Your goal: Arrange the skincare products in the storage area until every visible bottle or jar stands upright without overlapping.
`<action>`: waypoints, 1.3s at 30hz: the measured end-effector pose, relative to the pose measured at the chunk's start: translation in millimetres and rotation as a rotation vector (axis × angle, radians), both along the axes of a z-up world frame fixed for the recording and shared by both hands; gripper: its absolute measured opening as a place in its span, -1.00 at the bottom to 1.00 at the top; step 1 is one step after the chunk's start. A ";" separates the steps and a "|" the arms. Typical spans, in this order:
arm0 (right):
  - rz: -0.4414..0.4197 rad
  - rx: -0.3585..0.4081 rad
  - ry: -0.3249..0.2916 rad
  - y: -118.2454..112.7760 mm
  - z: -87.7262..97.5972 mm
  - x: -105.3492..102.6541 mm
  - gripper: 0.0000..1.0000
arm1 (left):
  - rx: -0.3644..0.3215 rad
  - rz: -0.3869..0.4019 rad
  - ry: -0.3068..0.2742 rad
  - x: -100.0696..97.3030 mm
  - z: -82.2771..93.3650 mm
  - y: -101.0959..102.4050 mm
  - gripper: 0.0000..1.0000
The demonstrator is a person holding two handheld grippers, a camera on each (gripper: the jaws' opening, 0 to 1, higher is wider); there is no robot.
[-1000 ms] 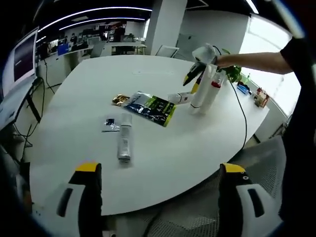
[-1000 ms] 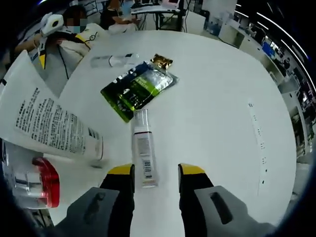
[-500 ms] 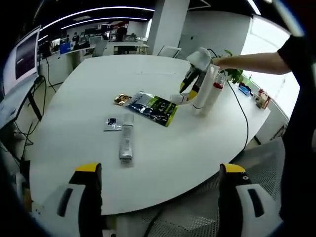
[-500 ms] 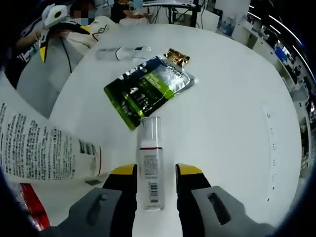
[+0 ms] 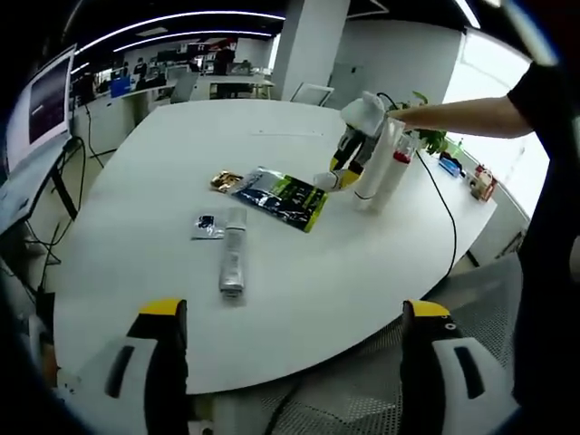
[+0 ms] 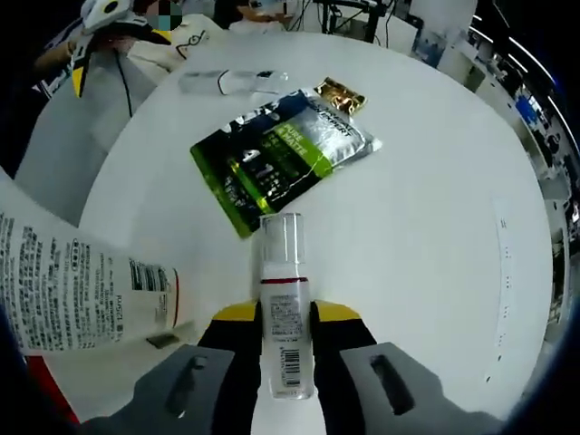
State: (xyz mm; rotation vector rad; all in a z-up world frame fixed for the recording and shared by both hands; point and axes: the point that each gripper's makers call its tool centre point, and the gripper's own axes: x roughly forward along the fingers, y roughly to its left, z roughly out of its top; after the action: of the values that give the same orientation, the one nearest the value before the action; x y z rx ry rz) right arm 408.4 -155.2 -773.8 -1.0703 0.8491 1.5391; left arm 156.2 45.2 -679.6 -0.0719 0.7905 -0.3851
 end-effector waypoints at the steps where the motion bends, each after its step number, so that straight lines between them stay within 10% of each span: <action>1: 0.002 0.001 -0.001 -0.1 0.3 -0.3 -0.58 | 0.001 -0.001 0.002 -0.2 -0.4 0.1 0.85; 25: -0.039 0.056 -0.049 -2.8 4.1 7.1 -0.61 | 0.000 -0.003 0.009 1.0 -1.7 1.4 0.83; 39: -0.196 0.158 -0.109 -14.8 56.2 27.3 -0.61 | -0.010 -0.040 0.006 -0.2 -0.5 -4.5 0.82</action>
State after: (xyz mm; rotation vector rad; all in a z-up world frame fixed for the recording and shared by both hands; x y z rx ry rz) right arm 435.7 -170.0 -717.6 -0.9191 0.7223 1.3474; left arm 156.0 40.7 -680.1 -0.0668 0.7969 -0.4267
